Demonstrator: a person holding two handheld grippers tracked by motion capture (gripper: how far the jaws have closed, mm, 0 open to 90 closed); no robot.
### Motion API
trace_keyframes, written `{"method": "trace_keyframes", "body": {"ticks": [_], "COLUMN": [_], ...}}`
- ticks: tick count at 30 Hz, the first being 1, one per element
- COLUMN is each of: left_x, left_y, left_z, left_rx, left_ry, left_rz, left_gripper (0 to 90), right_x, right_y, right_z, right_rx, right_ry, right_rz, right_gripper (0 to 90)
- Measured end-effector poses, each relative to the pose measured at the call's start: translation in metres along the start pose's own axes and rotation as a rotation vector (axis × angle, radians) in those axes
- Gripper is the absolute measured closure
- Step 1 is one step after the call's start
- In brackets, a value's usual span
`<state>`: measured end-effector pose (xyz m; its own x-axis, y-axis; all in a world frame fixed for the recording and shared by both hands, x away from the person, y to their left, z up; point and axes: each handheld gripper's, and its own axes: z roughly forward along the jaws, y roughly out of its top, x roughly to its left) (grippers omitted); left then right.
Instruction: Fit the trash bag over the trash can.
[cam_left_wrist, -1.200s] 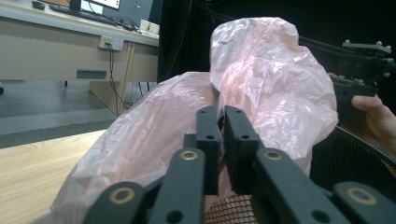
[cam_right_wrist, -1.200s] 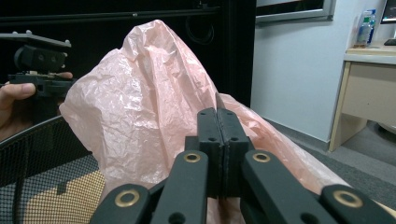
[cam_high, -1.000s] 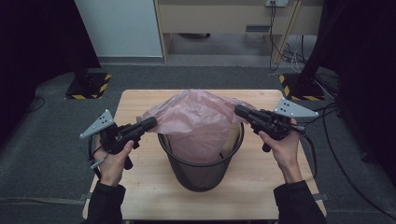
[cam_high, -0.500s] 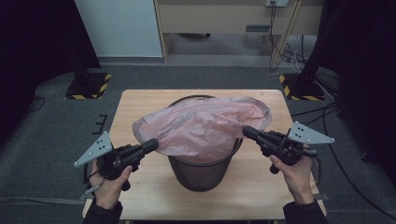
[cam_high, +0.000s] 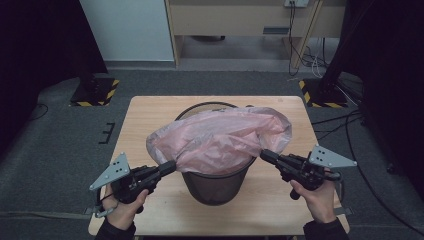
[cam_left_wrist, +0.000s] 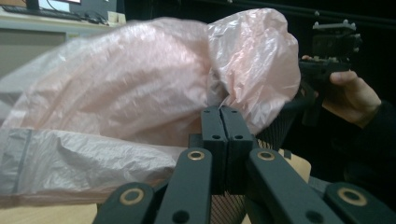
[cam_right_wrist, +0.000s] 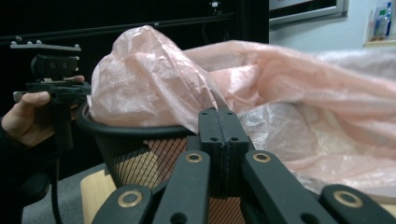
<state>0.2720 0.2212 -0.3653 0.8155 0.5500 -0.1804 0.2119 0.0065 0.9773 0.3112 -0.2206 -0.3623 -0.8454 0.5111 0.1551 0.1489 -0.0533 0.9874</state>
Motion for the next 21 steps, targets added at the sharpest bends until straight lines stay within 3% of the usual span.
{"method": "trace_keyframes", "body": {"ticks": [11, 17, 21], "left_x": [-0.003, -0.009, -0.011], "left_y": [-0.007, -0.012, -0.016], "left_z": [0.0, 0.005, 0.011], "left_rx": [0.046, 0.062, 0.077], "left_ry": [0.015, -0.045, -0.06], "left_rz": [0.033, 0.076, 0.088], "left_gripper": [89.5, 89.4, 89.2], "right_x": [0.0, 0.002, 0.004], "right_y": [-0.01, -0.014, -0.019], "right_z": [-0.002, -0.002, 0.005], "right_rx": [0.068, 0.105, 0.127], "right_ry": [0.011, 0.034, 0.046], "right_rz": [0.037, 0.056, 0.058], "right_gripper": [90.0, 90.0, 90.0]}}
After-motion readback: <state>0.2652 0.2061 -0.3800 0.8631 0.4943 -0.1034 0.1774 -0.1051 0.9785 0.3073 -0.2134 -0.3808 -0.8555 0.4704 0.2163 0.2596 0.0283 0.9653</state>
